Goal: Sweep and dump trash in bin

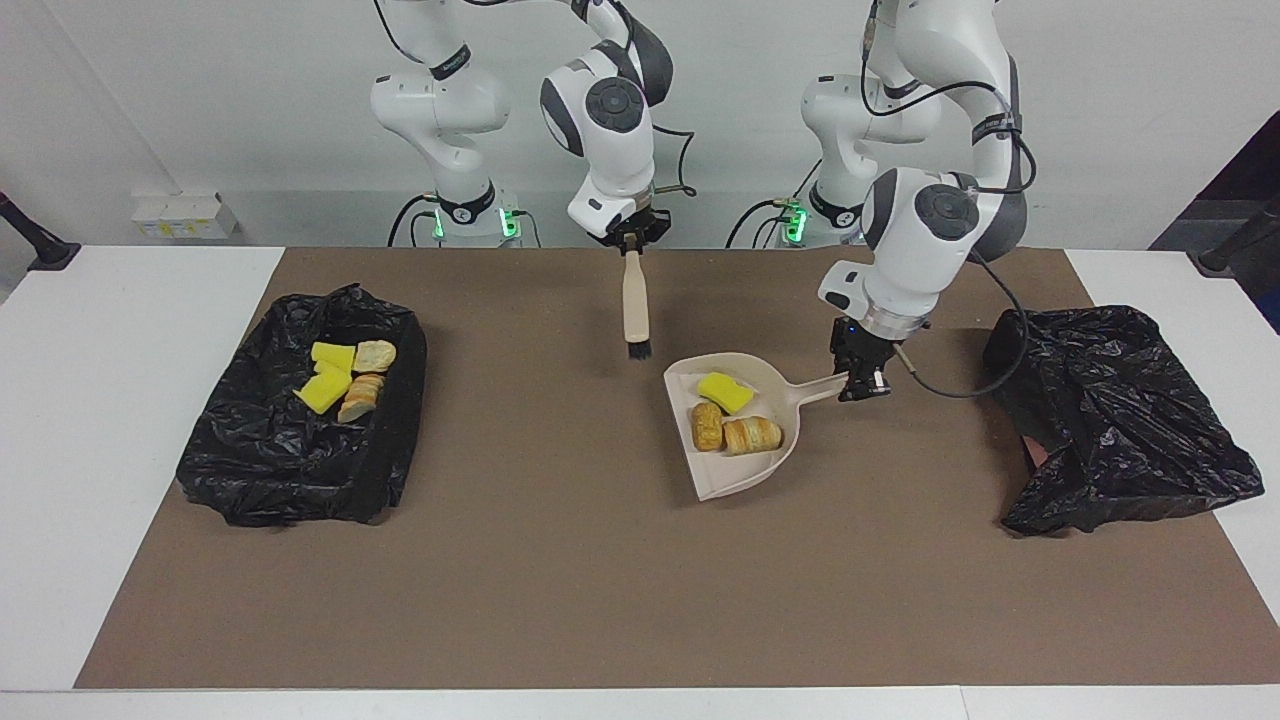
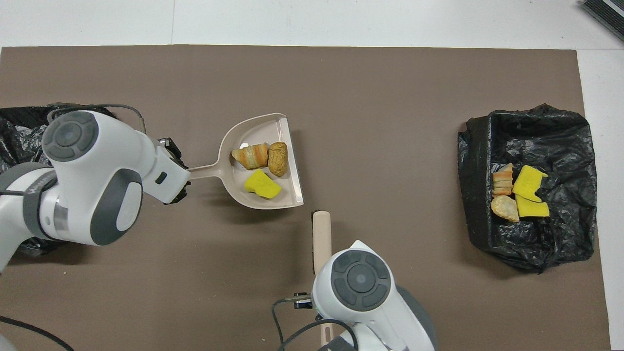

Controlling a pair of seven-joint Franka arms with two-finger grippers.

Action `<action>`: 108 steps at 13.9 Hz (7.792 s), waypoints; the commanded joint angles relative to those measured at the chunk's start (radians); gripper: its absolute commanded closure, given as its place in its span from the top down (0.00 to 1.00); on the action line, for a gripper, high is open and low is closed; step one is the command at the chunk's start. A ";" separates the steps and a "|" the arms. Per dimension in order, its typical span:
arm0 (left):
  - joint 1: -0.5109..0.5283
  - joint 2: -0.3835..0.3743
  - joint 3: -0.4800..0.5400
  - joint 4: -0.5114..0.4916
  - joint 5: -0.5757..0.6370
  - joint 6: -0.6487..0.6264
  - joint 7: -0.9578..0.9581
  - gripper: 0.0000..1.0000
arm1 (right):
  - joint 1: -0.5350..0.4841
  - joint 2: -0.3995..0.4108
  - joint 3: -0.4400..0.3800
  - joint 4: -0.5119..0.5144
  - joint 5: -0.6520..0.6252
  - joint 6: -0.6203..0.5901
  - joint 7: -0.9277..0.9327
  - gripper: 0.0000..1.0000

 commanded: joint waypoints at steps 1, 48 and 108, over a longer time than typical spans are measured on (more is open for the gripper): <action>0.082 0.025 -0.009 0.098 -0.032 -0.081 0.082 0.00 | 0.005 0.100 0.066 0.042 -0.053 0.074 0.092 0.00; 0.656 -0.093 -0.012 0.324 0.952 -0.101 0.510 0.00 | 0.054 -0.002 -0.839 0.575 -0.306 -0.458 -0.582 1.00; 0.054 0.098 0.030 0.349 -0.041 -0.181 -1.345 1.00 | 0.037 -0.015 -0.837 0.556 -0.337 -0.431 -0.645 1.00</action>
